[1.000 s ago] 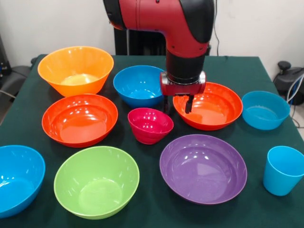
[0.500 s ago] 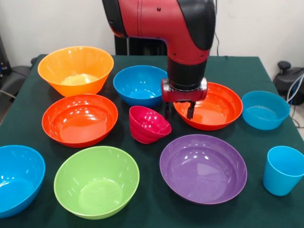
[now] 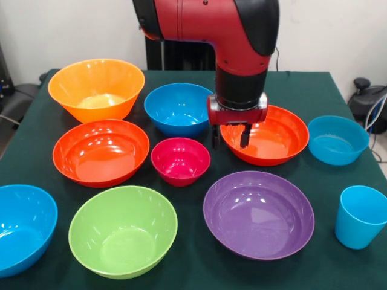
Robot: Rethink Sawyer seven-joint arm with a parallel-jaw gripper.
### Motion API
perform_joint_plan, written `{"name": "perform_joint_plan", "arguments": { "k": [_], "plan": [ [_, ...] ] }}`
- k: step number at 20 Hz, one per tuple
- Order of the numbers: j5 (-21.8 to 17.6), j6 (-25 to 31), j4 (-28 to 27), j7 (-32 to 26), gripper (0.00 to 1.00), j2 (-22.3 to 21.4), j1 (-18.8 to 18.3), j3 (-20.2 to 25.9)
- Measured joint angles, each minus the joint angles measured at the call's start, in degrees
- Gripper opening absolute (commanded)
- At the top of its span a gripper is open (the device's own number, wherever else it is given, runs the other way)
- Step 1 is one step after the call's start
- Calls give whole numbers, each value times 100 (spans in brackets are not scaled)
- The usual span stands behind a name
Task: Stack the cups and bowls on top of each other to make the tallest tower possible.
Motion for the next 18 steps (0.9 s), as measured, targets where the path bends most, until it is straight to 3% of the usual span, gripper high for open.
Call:
{"name": "perform_joint_plan", "arguments": {
  "k": [7,11,18],
  "plan": [
    [-45,694,-38,0,100,-466,-58,55],
    [-278,643,-36,0,100,-654,-204,118],
    [-635,252,-37,0,100,-573,-589,267]
  ]
}}
